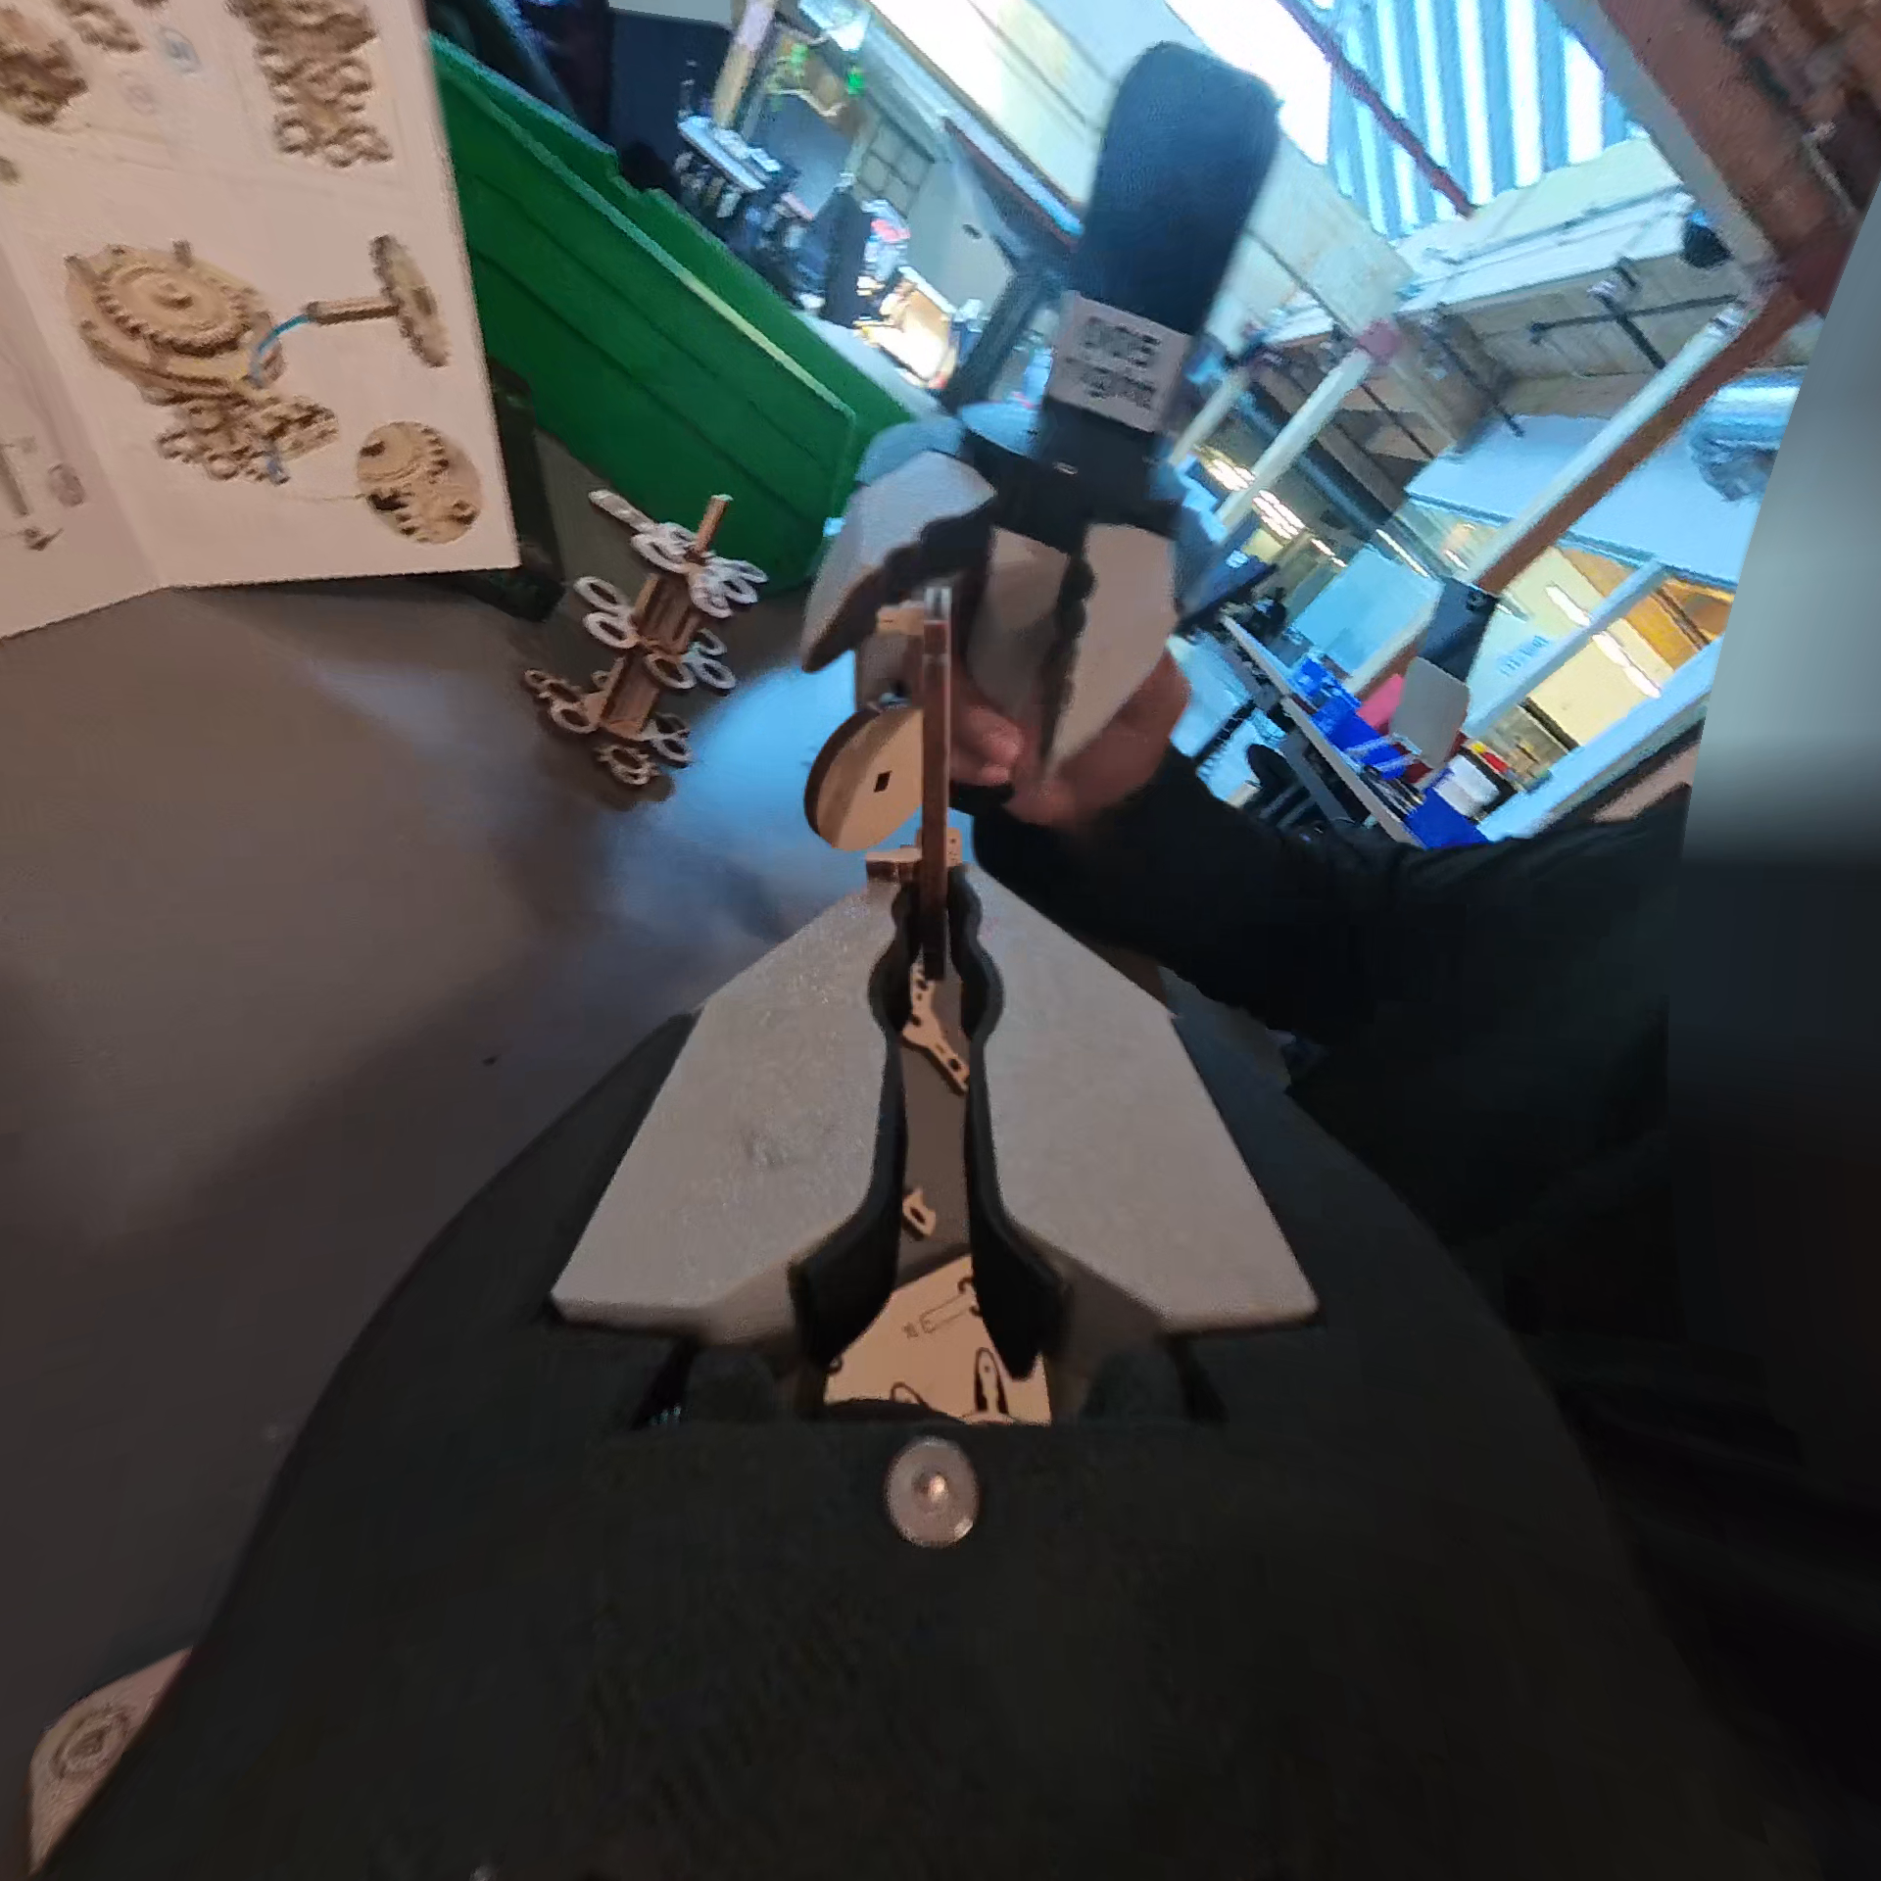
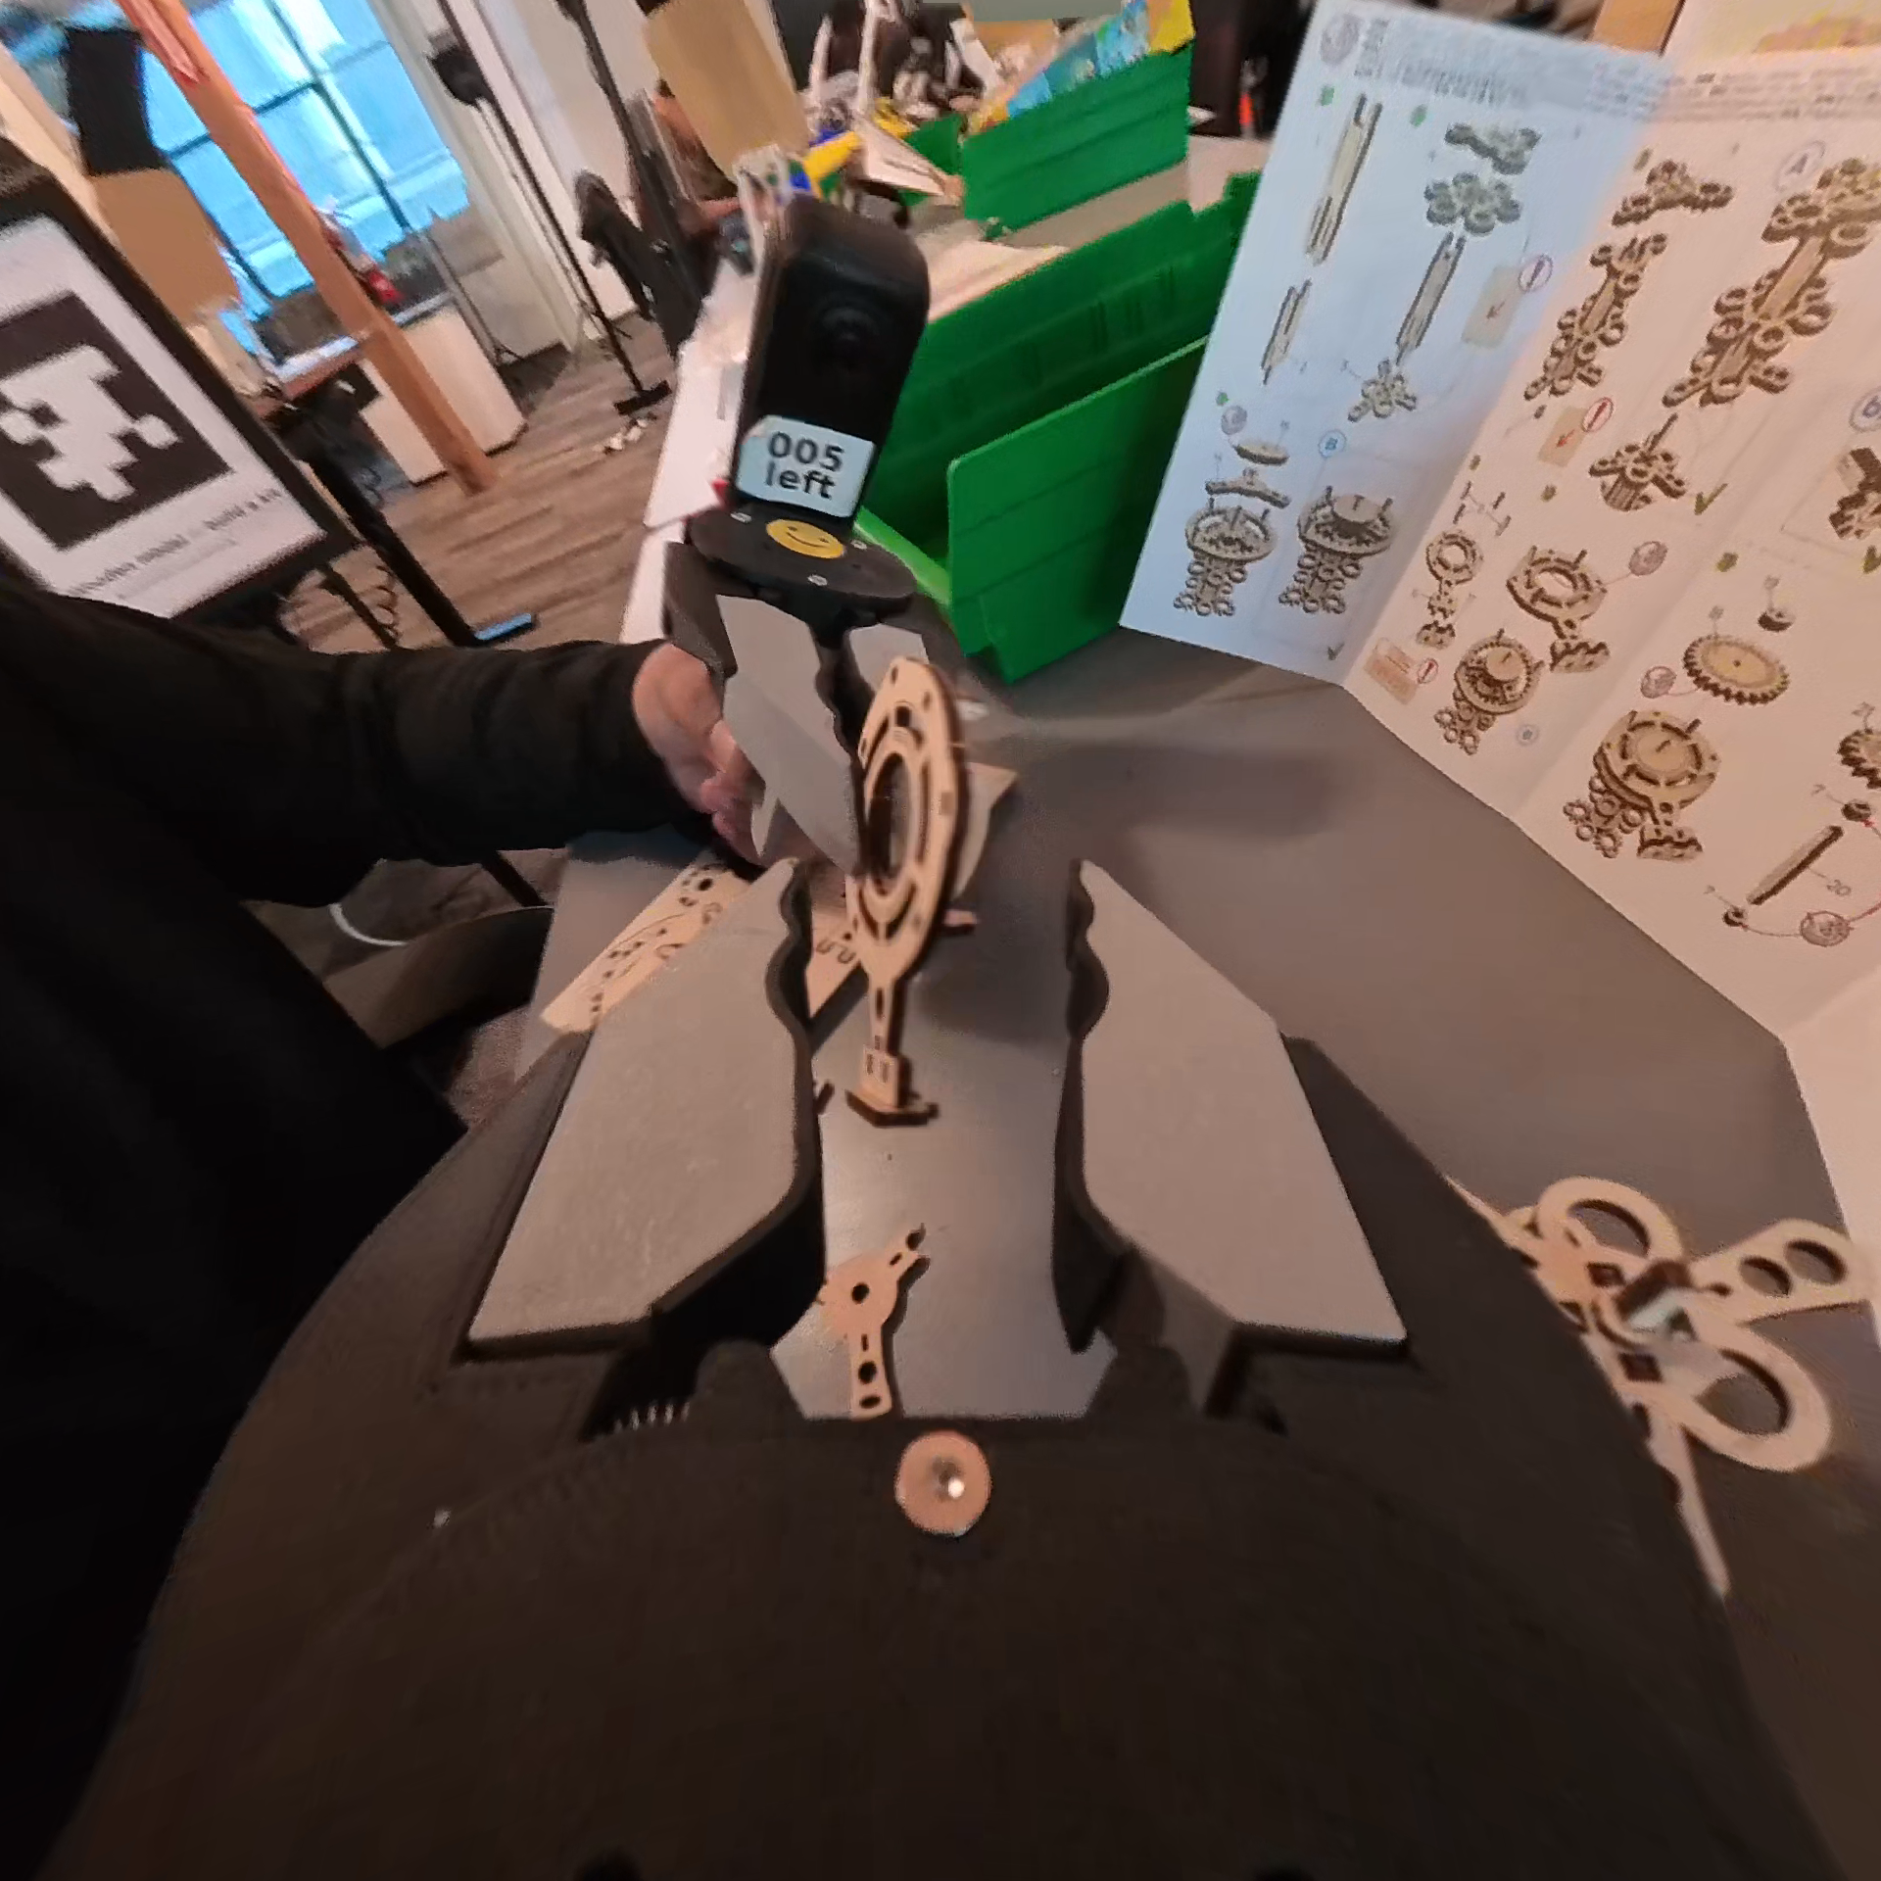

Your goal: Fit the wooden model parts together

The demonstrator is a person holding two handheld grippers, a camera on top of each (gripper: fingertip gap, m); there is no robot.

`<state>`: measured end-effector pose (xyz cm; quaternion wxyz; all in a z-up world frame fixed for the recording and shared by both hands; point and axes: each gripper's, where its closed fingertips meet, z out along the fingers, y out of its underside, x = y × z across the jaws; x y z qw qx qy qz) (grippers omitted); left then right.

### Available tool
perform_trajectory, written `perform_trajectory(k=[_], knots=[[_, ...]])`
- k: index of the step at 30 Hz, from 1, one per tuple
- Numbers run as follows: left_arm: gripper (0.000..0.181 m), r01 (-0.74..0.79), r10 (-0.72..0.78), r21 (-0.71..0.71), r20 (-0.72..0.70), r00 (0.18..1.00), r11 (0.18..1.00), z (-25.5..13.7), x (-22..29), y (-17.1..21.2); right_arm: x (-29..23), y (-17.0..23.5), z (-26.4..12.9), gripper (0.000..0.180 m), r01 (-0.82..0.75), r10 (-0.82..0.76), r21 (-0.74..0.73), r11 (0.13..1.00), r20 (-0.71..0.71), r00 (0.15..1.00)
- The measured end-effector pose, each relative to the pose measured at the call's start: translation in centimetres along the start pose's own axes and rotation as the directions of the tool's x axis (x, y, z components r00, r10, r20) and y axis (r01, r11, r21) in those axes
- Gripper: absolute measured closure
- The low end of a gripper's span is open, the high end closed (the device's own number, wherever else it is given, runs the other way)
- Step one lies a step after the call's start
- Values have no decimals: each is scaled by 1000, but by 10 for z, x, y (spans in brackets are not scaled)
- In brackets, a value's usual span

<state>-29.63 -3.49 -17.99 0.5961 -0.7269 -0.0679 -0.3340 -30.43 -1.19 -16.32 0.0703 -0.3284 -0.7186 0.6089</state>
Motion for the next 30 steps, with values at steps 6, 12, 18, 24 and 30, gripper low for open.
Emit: perform_trajectory(k=[6,12,18,24,30], knots=[[181,-383,367,-56,-193,910,922,-3,48,16,-55,-15,-30,129,-110,85,28,994,462,883],[180,-893,880,-152,-167,445,423,4,56,59,-84,8,-25,125,28,24,-89,996,534,845],[180,-935,988,-352,-155,21,-36,9,21,81,-78,37,-13,128,103,16,-219,970,480,877],[180,-905,978,-385,-167,-122,-179,11,17,83,-70,53,-6,130,111,34,-292,950,451,892],[181,-904,975,-376,-160,-156,-206,15,22,83,-67,72,5,136,156,17,-363,919,431,902]])
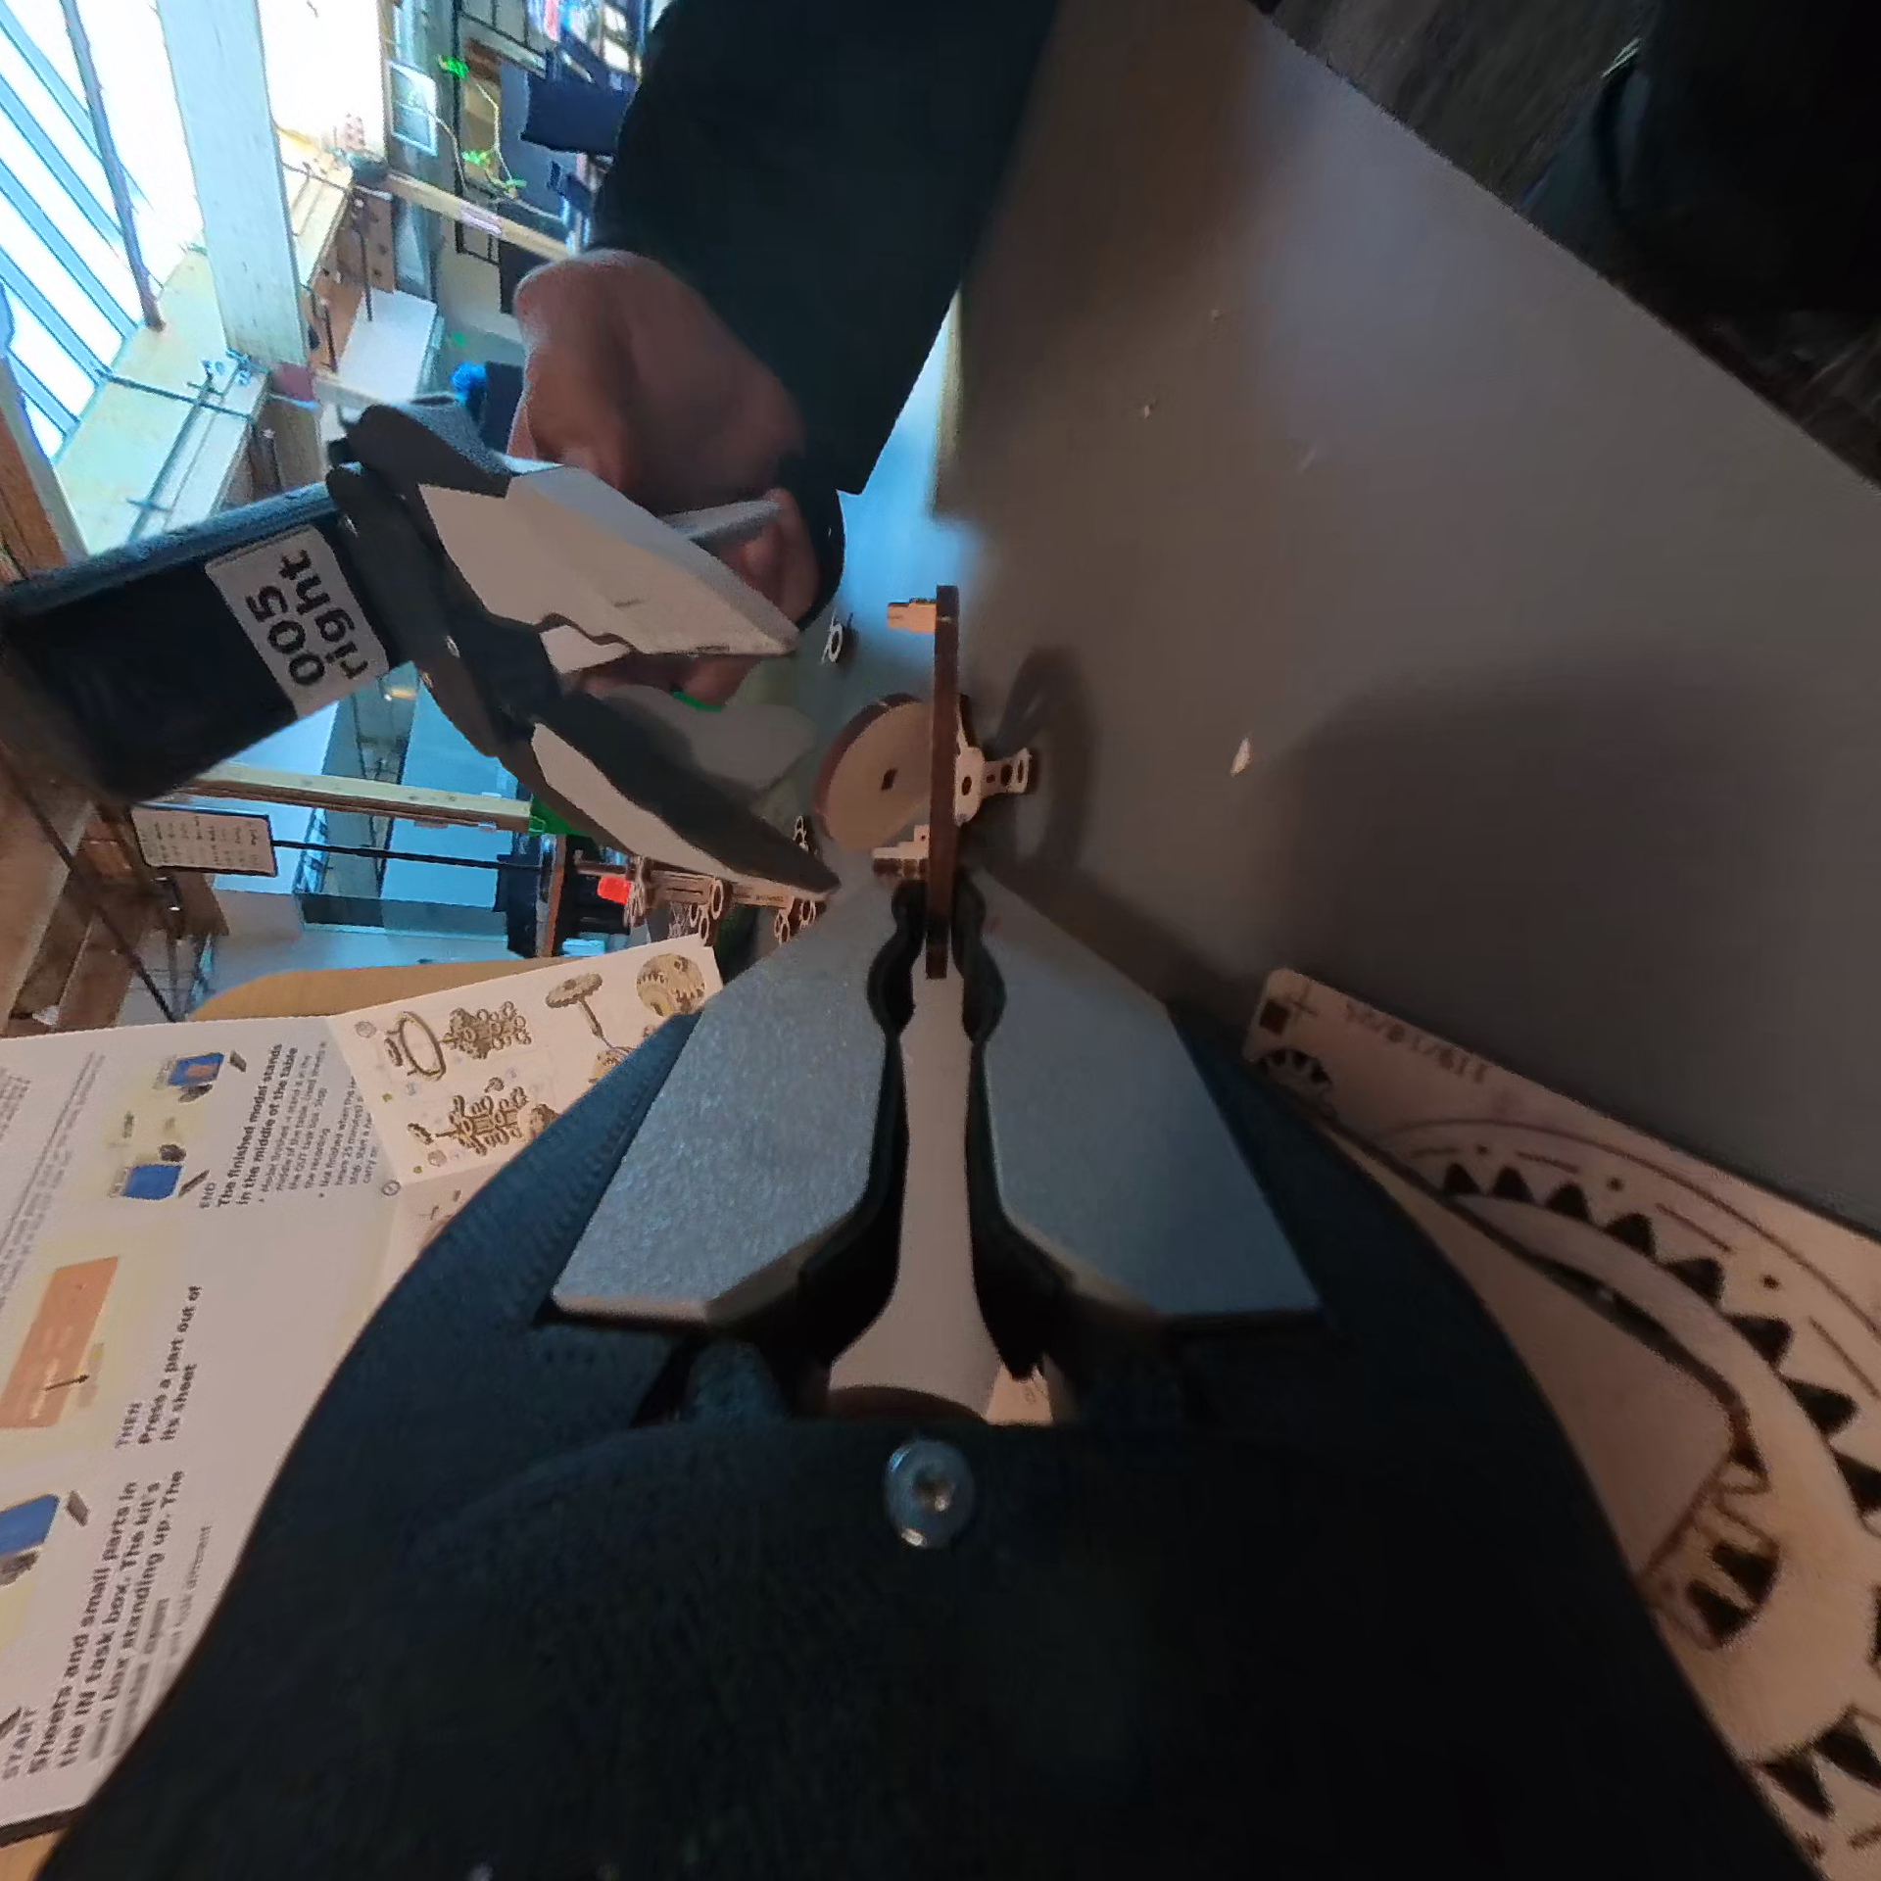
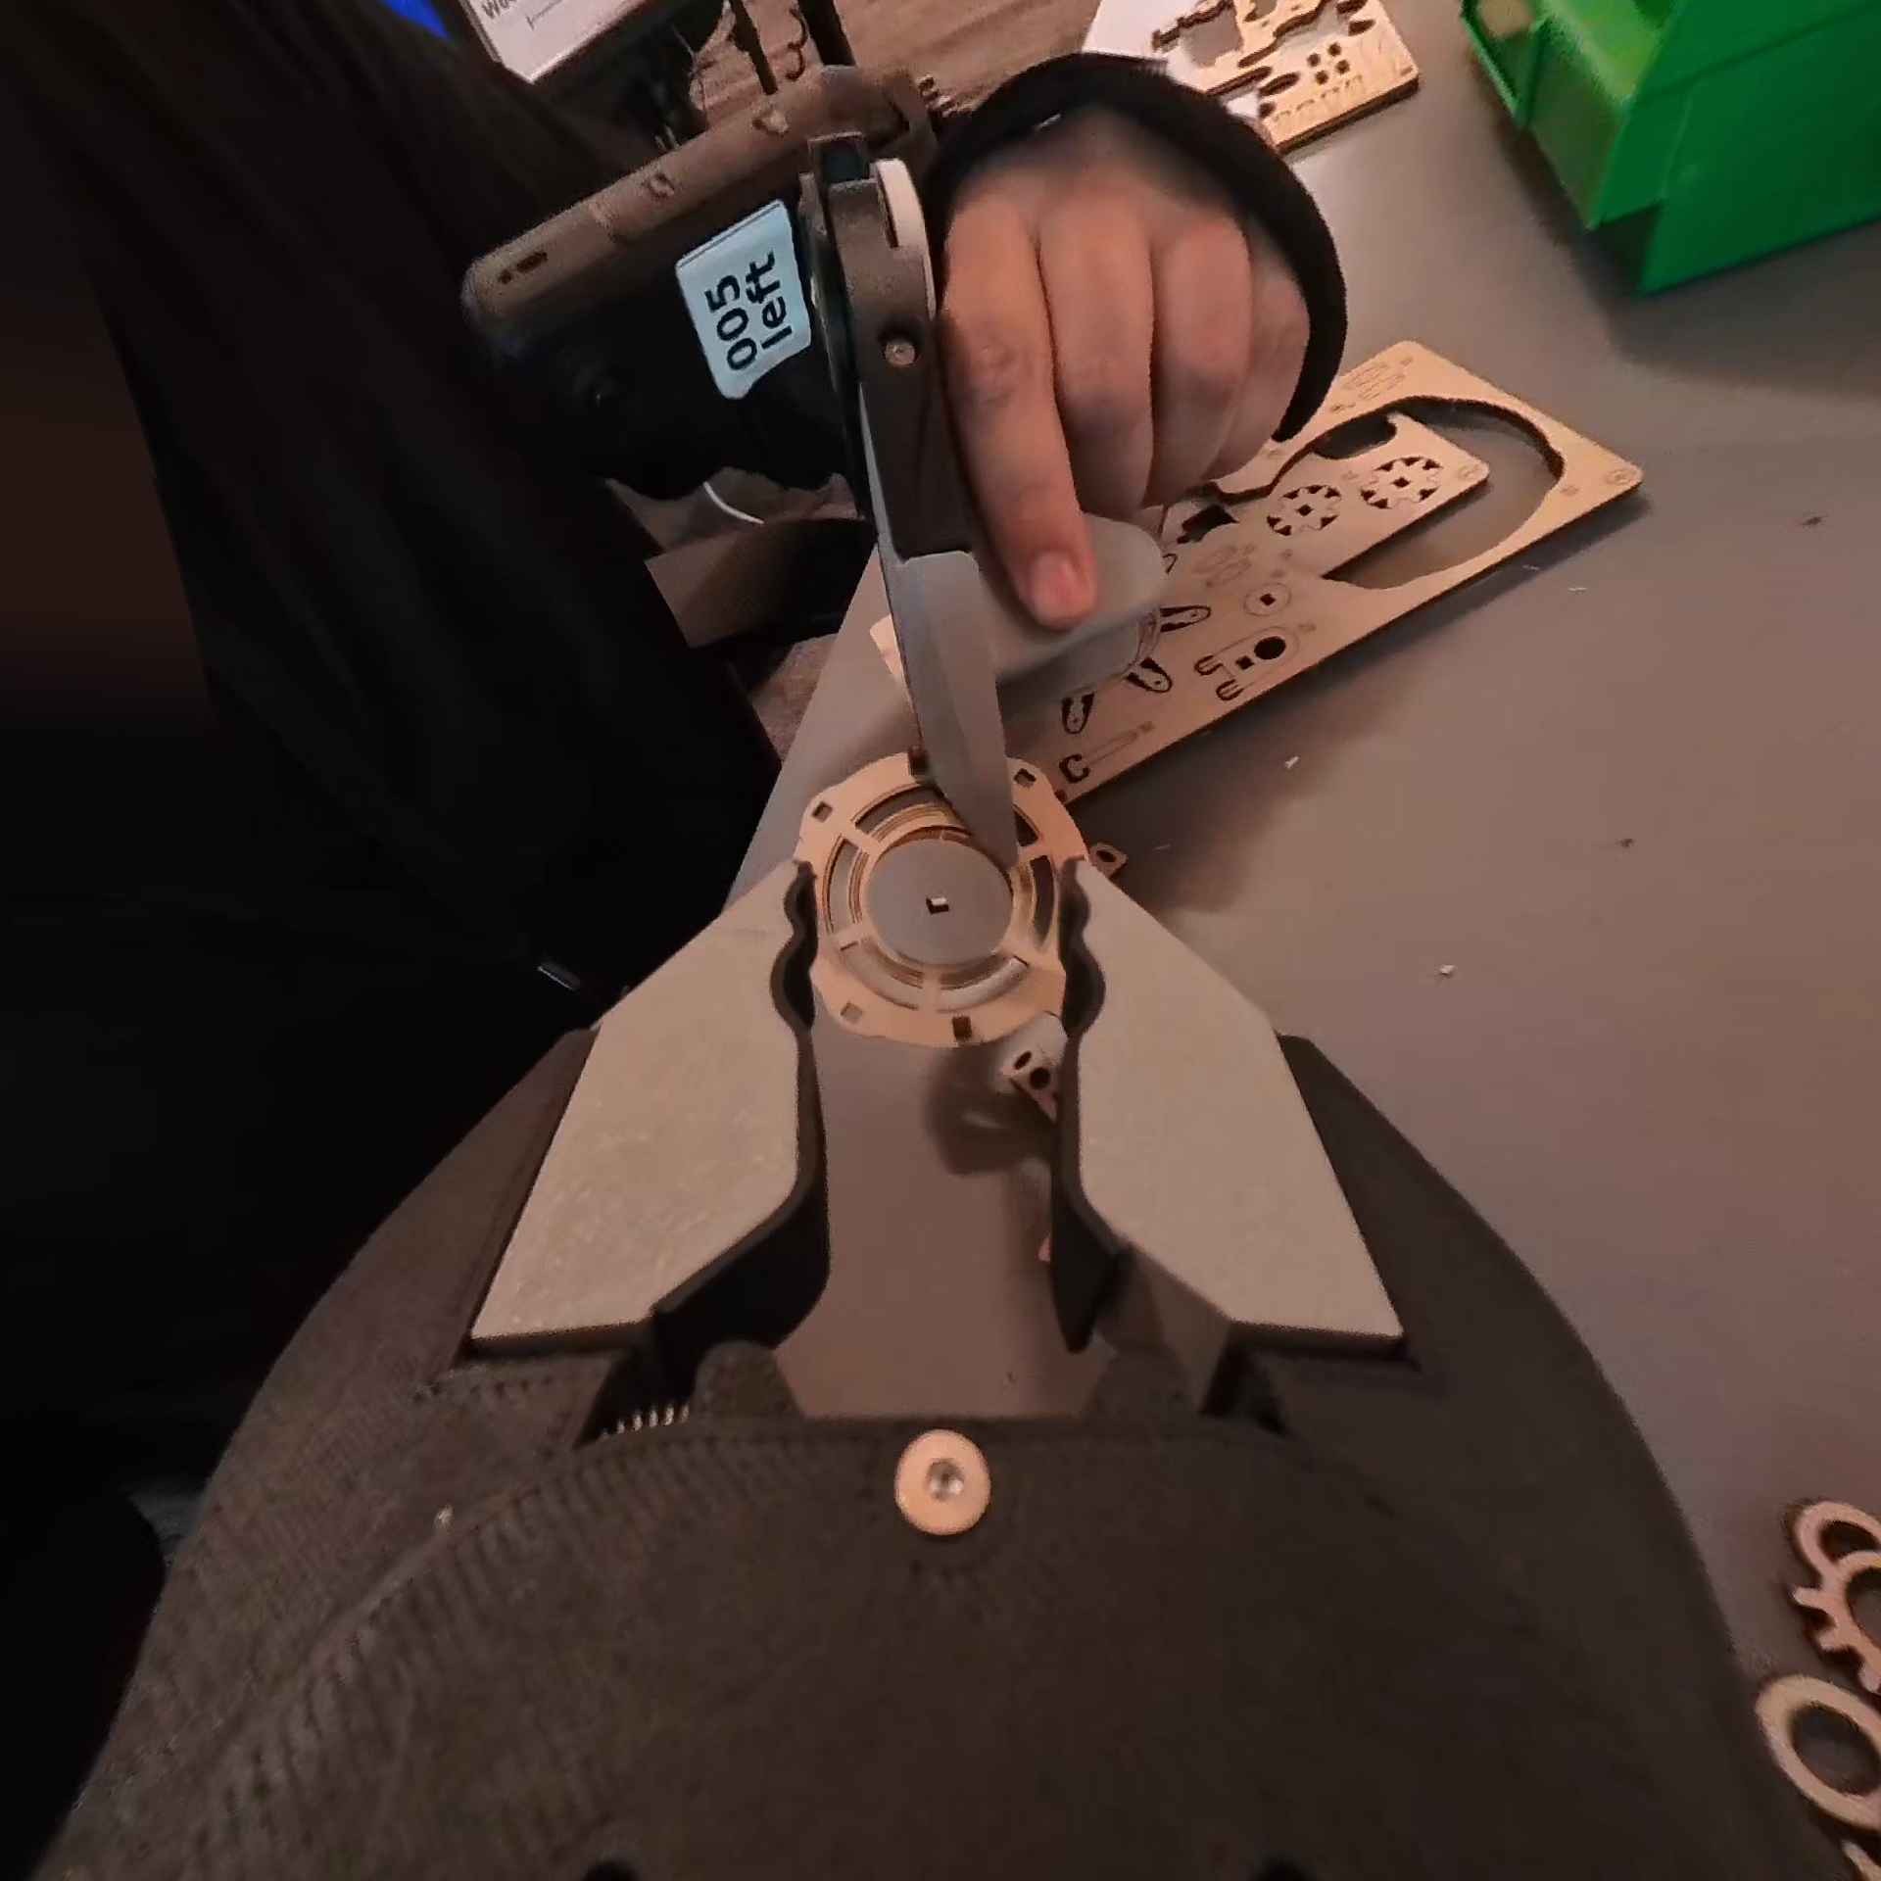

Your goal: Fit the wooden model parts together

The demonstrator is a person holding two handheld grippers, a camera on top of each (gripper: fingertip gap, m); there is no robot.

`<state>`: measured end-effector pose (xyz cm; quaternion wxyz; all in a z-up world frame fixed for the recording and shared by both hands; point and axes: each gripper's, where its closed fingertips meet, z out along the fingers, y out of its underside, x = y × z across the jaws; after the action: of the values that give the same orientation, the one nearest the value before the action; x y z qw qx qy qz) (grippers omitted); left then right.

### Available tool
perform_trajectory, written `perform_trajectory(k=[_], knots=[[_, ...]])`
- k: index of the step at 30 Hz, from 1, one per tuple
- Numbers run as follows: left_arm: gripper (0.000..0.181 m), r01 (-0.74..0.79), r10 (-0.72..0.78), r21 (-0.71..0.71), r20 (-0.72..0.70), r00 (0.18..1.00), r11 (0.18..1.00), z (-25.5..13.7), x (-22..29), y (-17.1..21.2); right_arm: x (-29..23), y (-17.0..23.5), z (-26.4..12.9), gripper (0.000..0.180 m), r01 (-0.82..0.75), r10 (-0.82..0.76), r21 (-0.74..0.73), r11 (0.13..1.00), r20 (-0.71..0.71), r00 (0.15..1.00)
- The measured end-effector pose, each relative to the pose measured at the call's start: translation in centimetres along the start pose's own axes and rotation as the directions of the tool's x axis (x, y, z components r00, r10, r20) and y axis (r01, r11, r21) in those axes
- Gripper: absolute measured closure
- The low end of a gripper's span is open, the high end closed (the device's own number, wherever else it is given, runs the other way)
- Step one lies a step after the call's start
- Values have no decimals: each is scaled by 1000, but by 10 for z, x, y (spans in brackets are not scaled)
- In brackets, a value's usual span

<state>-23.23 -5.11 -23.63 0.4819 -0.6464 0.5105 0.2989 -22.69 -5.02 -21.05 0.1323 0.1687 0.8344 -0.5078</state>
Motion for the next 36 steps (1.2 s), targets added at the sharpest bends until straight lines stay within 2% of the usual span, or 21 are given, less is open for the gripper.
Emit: perform_trajectory(k=[6,11,14,15,17,20,23,25,28,33,36], knots=[[180,-24,24,-2,28,999,1000,1,-3,-2,-9,1,5,142,-48,47,4,999,102,994],[180,19,-21,38,44,999,999,-1,-8,-6,-11,-6,-8,155,-36,30,56,998,106,994],[180,42,-44,37,58,997,998,-3,-12,-3,-17,-14,-19,171,-11,-4,117,993,125,992],[180,49,-52,45,62,997,998,-4,-13,-4,-14,-16,-20,167,-8,-5,124,992,102,995],[181,69,-73,58,61,995,996,-4,-15,-5,-10,-12,-17,160,-11,3,98,995,80,997],[181,64,-66,32,61,996,997,-3,-14,0,-4,7,-8,166,0,0,-16,1000,38,999],[181,33,-26,-86,87,996,996,-2,-17,24,13,8,-12,153,-4,2,-21,1000,-92,996],[180,6,13,-179,105,994,984,-4,-20,41,15,3,-21,153,-27,28,16,1000,-98,995],[180,8,27,-216,160,987,976,-10,-31,50,12,-12,-34,147,-27,37,109,994,-91,995],[180,-106,209,-418,208,956,902,-16,-46,81,18,-17,-51,148,17,10,131,991,-206,978],[175,-85,199,-480,192,961,873,-14,-49,97,22,-11,-65,150,1,33,126,992,-266,963]])
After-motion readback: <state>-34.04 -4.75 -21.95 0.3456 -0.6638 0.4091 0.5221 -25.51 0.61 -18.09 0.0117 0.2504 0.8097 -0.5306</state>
